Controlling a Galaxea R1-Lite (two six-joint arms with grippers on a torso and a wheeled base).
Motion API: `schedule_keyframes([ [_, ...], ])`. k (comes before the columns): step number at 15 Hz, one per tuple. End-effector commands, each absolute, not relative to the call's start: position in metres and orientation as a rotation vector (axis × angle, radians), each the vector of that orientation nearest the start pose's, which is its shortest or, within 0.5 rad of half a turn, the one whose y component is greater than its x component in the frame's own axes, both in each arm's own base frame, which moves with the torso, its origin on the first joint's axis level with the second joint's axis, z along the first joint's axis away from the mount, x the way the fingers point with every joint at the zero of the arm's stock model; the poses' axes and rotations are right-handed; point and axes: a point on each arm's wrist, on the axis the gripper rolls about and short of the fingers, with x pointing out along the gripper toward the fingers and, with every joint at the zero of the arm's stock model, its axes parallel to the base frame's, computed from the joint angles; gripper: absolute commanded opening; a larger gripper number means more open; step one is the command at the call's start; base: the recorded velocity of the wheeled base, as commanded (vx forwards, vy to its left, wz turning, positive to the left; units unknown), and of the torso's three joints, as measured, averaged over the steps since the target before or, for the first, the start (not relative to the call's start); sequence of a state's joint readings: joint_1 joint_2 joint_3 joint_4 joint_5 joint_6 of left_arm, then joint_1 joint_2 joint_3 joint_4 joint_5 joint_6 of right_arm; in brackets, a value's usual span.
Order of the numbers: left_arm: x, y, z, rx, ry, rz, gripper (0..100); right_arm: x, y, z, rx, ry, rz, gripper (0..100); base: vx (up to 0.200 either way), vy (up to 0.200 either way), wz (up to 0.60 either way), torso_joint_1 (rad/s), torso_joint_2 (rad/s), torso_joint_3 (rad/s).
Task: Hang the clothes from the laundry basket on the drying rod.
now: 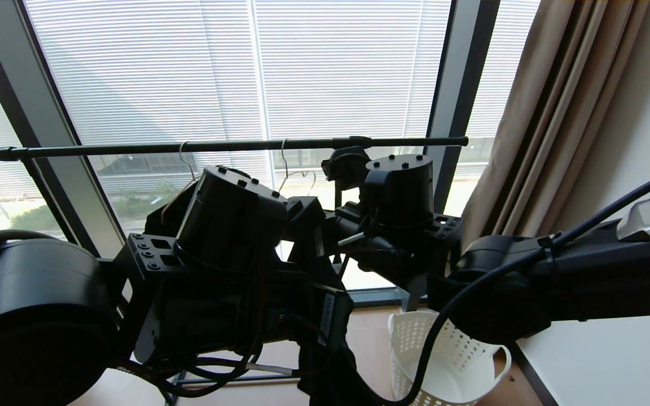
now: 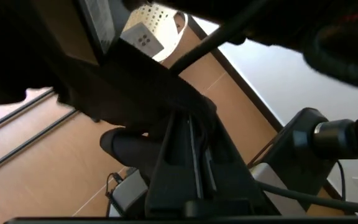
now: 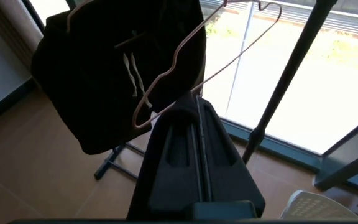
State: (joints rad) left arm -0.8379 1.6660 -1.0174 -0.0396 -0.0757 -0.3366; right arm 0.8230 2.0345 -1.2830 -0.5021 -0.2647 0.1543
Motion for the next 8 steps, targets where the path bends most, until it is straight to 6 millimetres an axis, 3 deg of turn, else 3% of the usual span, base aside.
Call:
schedule_keyframes([
  [1, 0.196, -0.204, 0.195, -0.078, 0.720, -0.734, 0, 0.288, 0.272, 0.190, 0.032, 0.247, 0.486, 0, 0.000, 0.000, 0.00, 0.000, 0.00, 0.000],
  [2, 0.196, -0.198, 0.193, -0.079, 0.724, -0.719, 0, 0.290, 0.265, 0.192, 0.037, 0.245, 0.474, 0, 0.000, 0.000, 0.00, 0.000, 0.00, 0.000],
  [4, 0.200, -0.175, 0.188, -0.068, 0.723, -0.654, 0, 0.288, 0.231, 0.198, 0.040, 0.253, 0.412, 0, 0.000, 0.000, 0.00, 0.000, 0.00, 0.000],
  [8, 0.224, -0.164, 0.191, -0.104, 0.659, -0.561, 0, 0.245, 0.190, 0.201, -0.032, 0.269, 0.399, 0, 0.000, 0.000, 0.00, 0.000, 0.00, 0.000],
])
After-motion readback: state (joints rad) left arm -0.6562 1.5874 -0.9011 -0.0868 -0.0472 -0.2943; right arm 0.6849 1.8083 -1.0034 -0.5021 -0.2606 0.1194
